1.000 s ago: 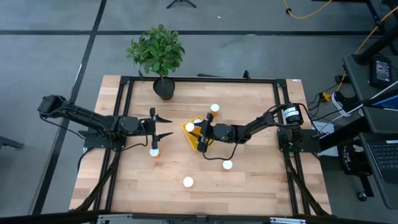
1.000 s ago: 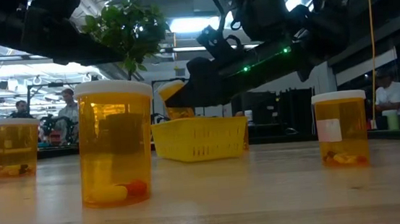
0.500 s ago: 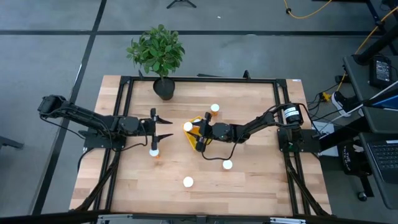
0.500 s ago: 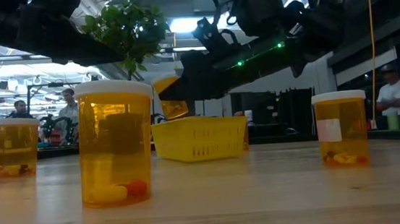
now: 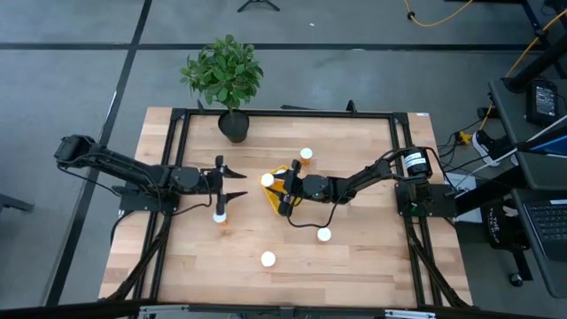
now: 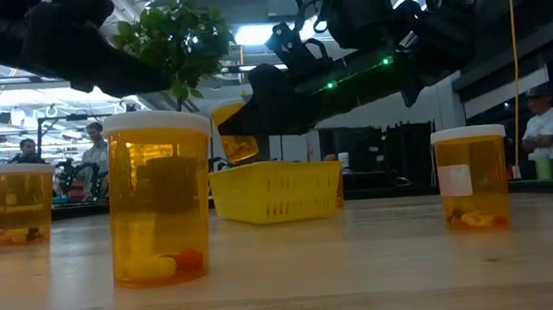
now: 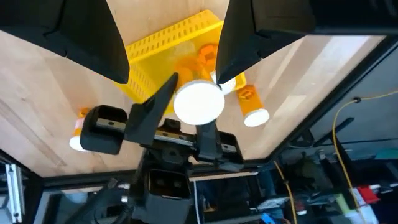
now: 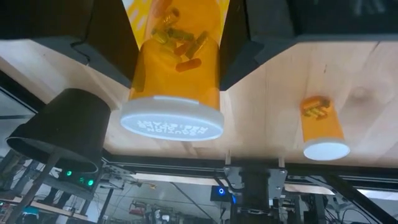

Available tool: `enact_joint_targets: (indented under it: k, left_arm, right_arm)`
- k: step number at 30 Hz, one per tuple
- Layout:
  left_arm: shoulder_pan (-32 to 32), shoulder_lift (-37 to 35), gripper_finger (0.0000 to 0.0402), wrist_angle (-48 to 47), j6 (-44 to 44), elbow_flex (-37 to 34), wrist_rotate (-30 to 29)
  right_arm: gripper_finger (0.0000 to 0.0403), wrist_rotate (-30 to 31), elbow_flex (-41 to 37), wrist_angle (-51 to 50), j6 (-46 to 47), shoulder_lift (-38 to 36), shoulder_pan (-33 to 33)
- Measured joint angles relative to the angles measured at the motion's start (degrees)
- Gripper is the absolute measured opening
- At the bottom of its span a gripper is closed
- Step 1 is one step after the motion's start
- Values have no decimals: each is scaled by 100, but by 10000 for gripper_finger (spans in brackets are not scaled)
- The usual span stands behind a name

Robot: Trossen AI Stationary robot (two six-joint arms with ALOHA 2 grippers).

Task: Pick and place pill bottles into a basket
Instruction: Put the pill bottle into the bin

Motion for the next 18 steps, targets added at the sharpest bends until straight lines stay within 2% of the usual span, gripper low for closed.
enact_joint_targets:
  k: [5, 9, 14, 18]
  left_arm:
    - [6, 359, 254, 178, -142, 1, 0]
    - [152, 909, 280, 748, -198, 1, 4]
    - [457, 1593, 300, 1931, -200, 1, 15]
    - [645, 2046, 302, 2120, -289, 81, 139]
  right_arm:
    - [196, 0, 0, 39, 0, 0, 0]
    - [196, -136, 0, 140, -1, 0, 3]
    - [196, -166, 0, 171, -11, 0, 13]
    - [196, -165, 0, 202, -110, 0, 45]
